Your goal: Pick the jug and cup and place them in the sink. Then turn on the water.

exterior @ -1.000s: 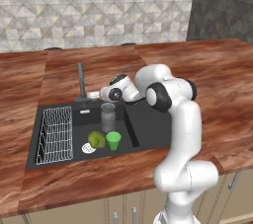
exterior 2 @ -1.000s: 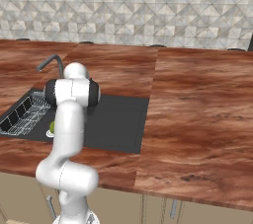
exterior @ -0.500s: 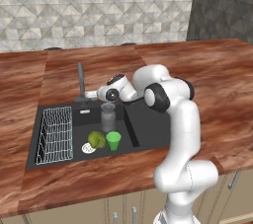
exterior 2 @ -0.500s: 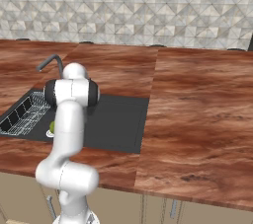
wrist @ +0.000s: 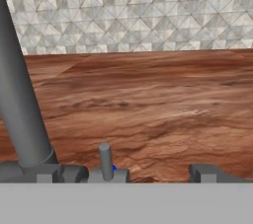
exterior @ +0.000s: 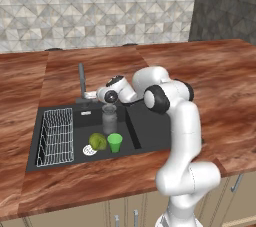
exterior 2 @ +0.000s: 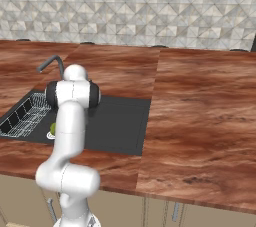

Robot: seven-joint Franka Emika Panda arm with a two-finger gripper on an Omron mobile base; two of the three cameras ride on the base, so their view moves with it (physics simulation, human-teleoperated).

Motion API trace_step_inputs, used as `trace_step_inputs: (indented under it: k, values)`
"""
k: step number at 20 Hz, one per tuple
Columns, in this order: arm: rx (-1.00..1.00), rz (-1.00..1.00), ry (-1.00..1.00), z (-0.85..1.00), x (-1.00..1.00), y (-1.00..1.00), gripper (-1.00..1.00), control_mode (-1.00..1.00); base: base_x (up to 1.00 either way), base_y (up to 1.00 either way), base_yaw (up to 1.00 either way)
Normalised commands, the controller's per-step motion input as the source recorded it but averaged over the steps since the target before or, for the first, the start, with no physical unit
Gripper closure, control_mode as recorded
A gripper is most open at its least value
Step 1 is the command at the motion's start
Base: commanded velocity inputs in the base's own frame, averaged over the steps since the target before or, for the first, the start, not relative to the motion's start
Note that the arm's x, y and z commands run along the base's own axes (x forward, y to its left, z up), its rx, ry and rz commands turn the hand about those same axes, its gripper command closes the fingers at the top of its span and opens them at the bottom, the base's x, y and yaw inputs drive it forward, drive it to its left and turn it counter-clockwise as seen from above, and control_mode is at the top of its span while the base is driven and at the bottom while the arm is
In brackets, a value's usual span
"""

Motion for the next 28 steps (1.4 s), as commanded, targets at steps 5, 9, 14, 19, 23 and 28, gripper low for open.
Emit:
trace_step_inputs:
  k: [5, 9, 14, 19, 23, 28]
  values:
    - [0.0, 0.0, 0.0, -0.07, 0.05, 0.06, -1.0, -1.0, 0.0, 0.0, 0.0]
    - [0.0, 0.0, 0.0, -0.08, 0.08, 0.07, -1.0, -1.0, 0.0, 0.0, 0.0]
    - [0.0, 0.0, 0.0, -0.06, 0.1, 0.07, -1.0, -1.0, 0.0, 0.0, 0.0]
    - [0.0, 0.0, 0.0, -0.07, 0.08, 0.09, -1.0, -1.0, 0.0, 0.0, 0.0]
    - [0.0, 0.0, 0.0, -0.03, 0.08, 0.01, -1.0, -1.0, 0.0, 0.0, 0.0]
    - [0.0, 0.0, 0.0, 0.0, 0.1, 0.0, -1.0, -1.0, 0.0, 0.0, 0.0]
